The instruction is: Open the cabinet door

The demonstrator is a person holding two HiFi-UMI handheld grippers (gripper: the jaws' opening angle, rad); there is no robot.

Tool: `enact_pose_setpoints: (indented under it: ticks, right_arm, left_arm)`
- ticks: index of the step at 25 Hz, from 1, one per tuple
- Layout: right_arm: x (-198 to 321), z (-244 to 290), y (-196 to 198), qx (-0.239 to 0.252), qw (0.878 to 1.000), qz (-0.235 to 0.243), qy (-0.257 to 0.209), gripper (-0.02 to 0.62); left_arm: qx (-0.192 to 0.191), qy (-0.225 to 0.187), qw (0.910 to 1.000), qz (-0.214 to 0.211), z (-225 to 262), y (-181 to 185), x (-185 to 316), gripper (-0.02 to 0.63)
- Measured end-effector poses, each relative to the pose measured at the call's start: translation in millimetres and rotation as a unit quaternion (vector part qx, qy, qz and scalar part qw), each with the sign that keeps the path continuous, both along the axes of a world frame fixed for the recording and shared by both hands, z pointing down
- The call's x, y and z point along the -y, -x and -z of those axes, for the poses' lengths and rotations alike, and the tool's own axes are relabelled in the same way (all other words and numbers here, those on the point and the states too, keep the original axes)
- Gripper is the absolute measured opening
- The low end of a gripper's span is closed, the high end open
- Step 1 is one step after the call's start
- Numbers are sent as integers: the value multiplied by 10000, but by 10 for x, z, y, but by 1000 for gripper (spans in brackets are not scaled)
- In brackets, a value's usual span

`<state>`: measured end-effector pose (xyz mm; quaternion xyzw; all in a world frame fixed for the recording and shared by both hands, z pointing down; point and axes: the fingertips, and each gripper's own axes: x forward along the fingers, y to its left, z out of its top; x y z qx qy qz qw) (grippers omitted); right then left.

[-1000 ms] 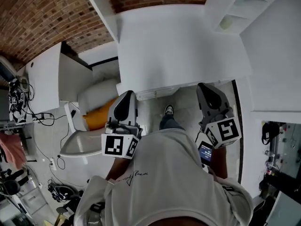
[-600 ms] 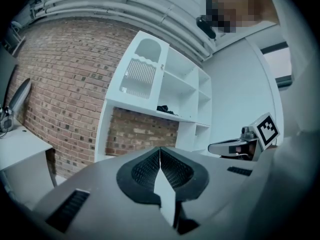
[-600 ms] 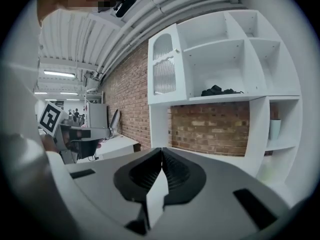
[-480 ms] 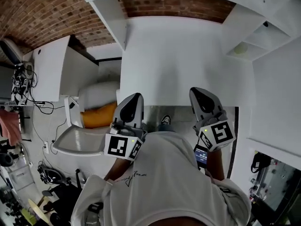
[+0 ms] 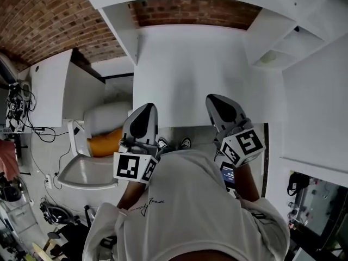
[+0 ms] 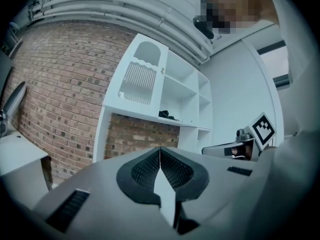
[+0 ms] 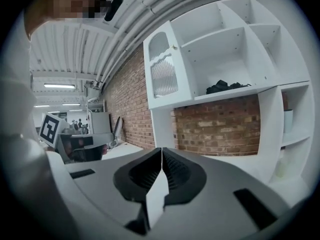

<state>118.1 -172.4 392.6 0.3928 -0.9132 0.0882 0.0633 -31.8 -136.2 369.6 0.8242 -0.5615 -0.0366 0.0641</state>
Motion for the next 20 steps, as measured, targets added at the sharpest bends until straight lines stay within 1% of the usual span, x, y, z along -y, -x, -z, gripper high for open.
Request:
enact_pose_setpoints:
  ticks: [2, 4, 9, 15, 17, 20]
  right_arm:
    - [59, 37, -29, -19, 9998, -203, -45, 26]
    - [108, 88, -41, -66, 9996, -263, -96, 26]
    - [230, 251, -35, -204, 9993, -136, -275, 26]
    - [417, 452, 39, -174, 9987, 74, -476, 27]
    - [480, 537, 41, -121, 9985, 126, -527, 28]
    - [541, 699, 68, 86, 9980, 317, -540, 28]
  left_arm:
    - [-132, 33, 9999, -95, 5, 8, 2, 17]
    - [-148, 65, 9998, -130, -9, 12, -7, 17]
    - [-171, 109, 9997, -150, -44, 7, -21, 17]
    - [-224, 127, 9994, -230, -82, -20, -47, 17]
    - [-245, 150, 9993, -253, -89, -39, -53, 17]
    - [-316, 131, 9989, -318, -56, -68, -48, 17]
